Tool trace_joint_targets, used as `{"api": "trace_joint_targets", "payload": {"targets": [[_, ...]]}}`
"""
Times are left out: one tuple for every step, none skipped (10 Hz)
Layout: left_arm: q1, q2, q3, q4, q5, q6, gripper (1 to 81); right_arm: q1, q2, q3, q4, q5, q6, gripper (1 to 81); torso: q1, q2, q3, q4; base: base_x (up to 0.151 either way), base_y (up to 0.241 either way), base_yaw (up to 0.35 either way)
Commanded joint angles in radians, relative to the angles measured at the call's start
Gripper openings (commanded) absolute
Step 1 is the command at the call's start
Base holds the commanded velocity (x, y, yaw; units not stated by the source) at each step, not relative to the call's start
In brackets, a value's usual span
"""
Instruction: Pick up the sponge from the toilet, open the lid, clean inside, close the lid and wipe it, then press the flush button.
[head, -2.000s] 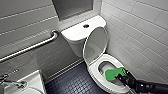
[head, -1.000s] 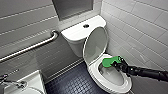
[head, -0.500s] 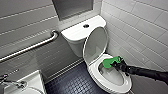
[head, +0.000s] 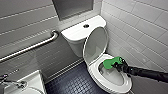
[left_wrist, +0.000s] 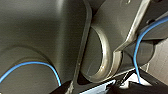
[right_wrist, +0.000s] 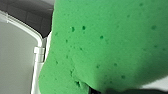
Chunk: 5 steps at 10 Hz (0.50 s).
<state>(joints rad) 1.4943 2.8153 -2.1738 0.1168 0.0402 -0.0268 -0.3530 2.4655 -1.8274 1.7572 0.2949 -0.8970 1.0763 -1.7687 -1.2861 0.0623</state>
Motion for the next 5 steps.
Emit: {"api": "trace_joint_targets", "payload": {"targets": [[0.044, -0.003, 0.015, 0.007, 0.092, 0.005, 81.1, 0.002, -0.234, 0.312, -0.085, 0.122, 0.052, 1.0, 0.000, 0.000, 0.000, 0.000, 0.000, 0.000, 0.000], [0.044, -0.003, 0.017, 0.007, 0.092, 0.005, 81.1, -0.021, -0.264, 0.323, -0.085, 0.121, 0.058, 1.0, 0.000, 0.000, 0.000, 0.000, 0.000, 0.000, 0.000], [0.044, -0.003, 0.020, 0.007, 0.092, 0.005, 81.1, -0.042, -0.287, 0.324, -0.085, 0.118, 0.064, 1.0, 0.000, 0.000, 0.000, 0.000, 0.000, 0.000, 0.000], [0.044, -0.002, 0.022, 0.007, 0.092, 0.005, 81.1, -0.068, -0.314, 0.337, -0.091, 0.115, 0.081, 1.0, 0.000, 0.000, 0.000, 0.000, 0.000, 0.000, 0.000], [0.044, -0.002, 0.022, 0.007, 0.092, 0.005, 81.1, -0.091, -0.331, 0.343, -0.097, 0.115, 0.092, 1.0, 0.000, 0.000, 0.000, 0.000, 0.000, 0.000, 0.000]]}}
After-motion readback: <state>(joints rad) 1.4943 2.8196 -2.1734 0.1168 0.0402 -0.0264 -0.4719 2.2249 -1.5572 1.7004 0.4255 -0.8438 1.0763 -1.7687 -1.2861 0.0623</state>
